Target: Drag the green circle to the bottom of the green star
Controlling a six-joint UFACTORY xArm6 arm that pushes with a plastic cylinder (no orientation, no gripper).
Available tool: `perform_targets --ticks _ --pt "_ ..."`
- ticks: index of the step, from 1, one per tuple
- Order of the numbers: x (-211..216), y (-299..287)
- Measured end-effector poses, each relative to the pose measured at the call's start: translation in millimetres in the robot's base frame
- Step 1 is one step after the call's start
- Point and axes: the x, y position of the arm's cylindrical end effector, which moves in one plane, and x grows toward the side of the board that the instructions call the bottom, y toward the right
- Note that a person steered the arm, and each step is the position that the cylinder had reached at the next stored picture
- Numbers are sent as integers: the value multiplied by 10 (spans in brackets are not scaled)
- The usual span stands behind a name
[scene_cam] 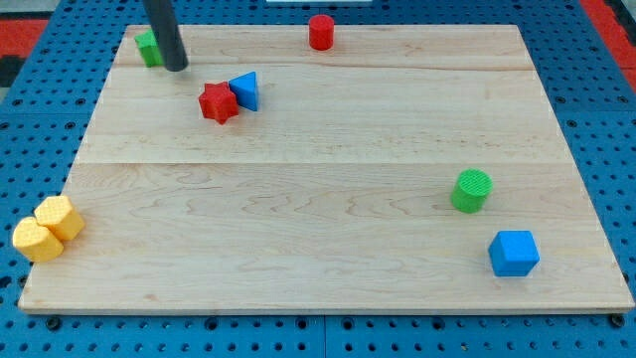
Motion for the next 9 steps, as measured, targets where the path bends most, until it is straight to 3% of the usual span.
perform_targets --ticks 1,3,4,5,6,7,9 --pt "171 462" --pt "241 2225" --pt "619 3300" --pt "1413 3933" --pt "1844 3819" --pt "1881 3315" --pt "2290 3585"
